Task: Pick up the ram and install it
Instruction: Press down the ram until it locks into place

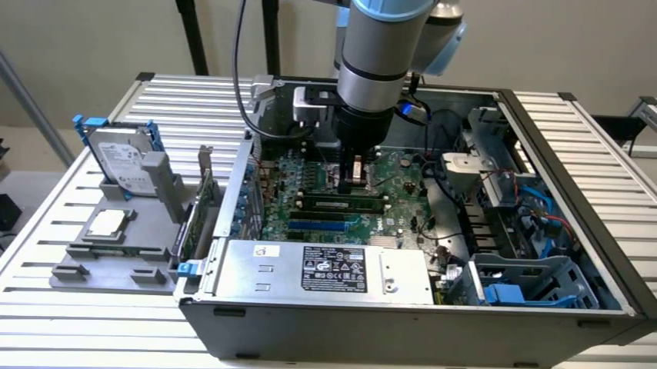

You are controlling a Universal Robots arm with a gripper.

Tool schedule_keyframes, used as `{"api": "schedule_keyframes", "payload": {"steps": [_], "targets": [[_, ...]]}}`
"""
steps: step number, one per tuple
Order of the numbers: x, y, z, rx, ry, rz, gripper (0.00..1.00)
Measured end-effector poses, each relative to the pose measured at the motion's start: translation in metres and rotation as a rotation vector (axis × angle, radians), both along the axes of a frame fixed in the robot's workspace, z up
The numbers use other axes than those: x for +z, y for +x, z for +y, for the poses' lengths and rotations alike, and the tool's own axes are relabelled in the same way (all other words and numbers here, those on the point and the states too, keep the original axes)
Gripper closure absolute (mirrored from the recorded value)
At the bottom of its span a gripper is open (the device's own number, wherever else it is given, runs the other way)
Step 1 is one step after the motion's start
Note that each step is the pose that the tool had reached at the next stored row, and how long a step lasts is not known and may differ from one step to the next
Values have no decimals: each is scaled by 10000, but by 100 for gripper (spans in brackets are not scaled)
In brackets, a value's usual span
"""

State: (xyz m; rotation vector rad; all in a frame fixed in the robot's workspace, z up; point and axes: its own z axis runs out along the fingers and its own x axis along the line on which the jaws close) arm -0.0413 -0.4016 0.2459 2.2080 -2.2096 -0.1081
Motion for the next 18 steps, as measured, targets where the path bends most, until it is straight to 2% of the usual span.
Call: {"api": "schedule_keyframes", "payload": {"steps": [9,18], "targets": [[-4,0,0,0,-1,-4,89],[-104,21,0,0,0,-18,89]]}}
